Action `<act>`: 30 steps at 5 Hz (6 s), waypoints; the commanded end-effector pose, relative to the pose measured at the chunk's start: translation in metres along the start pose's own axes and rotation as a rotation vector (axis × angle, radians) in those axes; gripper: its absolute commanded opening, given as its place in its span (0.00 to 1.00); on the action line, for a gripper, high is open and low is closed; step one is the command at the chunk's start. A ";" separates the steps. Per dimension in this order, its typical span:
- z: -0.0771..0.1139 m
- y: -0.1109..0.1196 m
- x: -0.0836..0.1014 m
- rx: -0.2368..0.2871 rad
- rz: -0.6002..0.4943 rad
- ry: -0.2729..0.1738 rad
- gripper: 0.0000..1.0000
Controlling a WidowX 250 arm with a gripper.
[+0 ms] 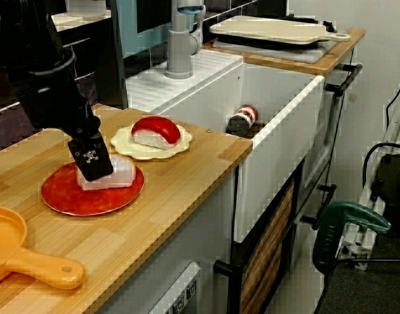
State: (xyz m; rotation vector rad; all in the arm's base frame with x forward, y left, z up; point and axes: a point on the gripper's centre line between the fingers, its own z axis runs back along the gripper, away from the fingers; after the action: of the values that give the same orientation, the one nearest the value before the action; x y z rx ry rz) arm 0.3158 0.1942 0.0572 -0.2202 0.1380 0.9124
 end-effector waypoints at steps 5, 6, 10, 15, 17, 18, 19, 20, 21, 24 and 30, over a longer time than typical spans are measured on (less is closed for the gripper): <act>0.054 0.018 -0.004 0.108 -0.051 -0.300 1.00; 0.055 0.015 -0.006 0.120 -0.099 -0.298 1.00; 0.047 -0.021 -0.037 0.173 -0.199 -0.352 1.00; 0.054 -0.044 -0.065 0.179 -0.832 -0.356 1.00; 0.042 -0.054 -0.077 0.185 -0.890 -0.341 1.00; 0.031 -0.053 -0.083 0.164 -0.789 -0.340 1.00; 0.023 -0.055 -0.089 0.175 -0.785 -0.342 1.00; 0.015 -0.054 -0.091 0.187 -0.772 -0.339 1.00; 0.011 -0.054 -0.088 0.185 -0.749 -0.328 1.00; 0.000 -0.057 -0.075 0.182 -0.718 -0.326 1.00; 0.001 -0.058 -0.067 0.158 -0.647 -0.265 1.00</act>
State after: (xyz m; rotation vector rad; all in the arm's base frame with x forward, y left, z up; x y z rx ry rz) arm 0.3203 0.0944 0.0586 0.0022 -0.0417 0.2830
